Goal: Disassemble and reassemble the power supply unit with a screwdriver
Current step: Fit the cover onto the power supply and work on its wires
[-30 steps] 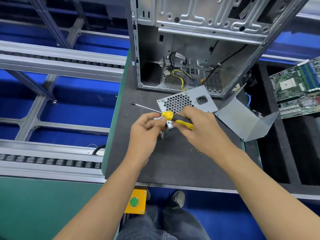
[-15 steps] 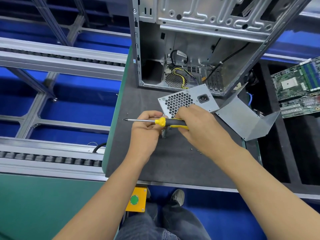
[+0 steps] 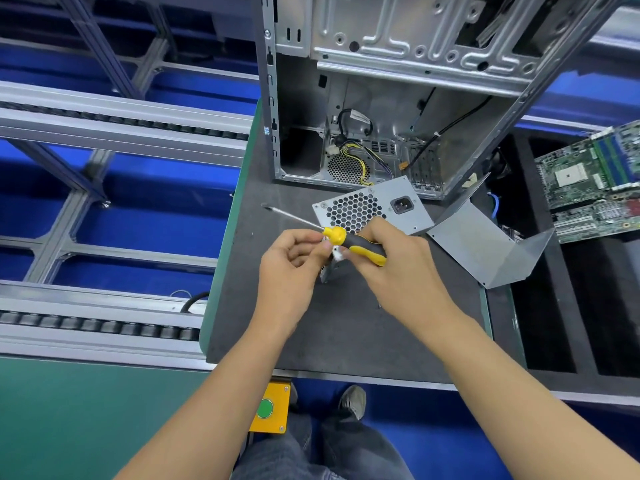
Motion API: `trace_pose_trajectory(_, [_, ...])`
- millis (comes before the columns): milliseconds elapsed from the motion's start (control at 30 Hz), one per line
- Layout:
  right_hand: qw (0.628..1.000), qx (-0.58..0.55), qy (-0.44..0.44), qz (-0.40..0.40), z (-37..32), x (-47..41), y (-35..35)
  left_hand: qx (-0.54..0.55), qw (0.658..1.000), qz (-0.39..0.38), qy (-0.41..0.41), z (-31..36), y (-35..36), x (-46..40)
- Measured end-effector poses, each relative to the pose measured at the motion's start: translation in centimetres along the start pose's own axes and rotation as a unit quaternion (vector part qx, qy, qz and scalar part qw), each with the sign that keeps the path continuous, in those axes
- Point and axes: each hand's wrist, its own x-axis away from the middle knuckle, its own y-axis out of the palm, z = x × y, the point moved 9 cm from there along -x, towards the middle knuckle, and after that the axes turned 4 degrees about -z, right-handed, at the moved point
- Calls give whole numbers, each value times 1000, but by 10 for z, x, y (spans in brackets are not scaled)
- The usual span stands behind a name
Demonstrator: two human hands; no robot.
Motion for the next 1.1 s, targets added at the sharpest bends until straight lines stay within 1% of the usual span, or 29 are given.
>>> trace_pose_trajectory(200, [994, -80, 42, 53, 16, 8, 5, 1, 1000, -1, -2, 2, 1, 2])
trace_pose_trajectory(367, [992, -81, 61, 72, 24, 13, 7, -3, 1000, -1, 0, 2, 0, 3])
trace_pose_trajectory(500, [993, -72, 35, 84, 20, 15, 2, -15, 1000, 5, 11, 3, 0, 3])
trace_pose_trajectory(633, [994, -66, 33, 85, 17, 13, 4, -37, 998, 7, 45, 7, 3, 8])
trace_pose_trajectory(733, [993, -73, 33, 81, 18, 14, 3, -29, 999, -4, 42, 6, 8, 14])
trace_pose_trajectory(800, [992, -97, 50, 70, 22, 15, 4, -29, 999, -6, 41, 6, 10, 16])
trace_pose_trajectory(867, [983, -150, 83, 58, 27, 16, 5, -23, 999, -7, 41, 7, 11, 17])
trace_pose_trajectory(933, [978, -170, 91, 80, 27, 18, -5, -3, 1000, -10, 29, 5, 12, 17])
trace_pose_trajectory(1033, [983, -109, 69, 130, 21, 20, -39, 34, 999, -15, 0, 0, 16, 16])
trace_pose_trajectory(1100, [989, -73, 34, 127, 13, 19, -59, 48, 999, -20, -15, -3, 17, 14])
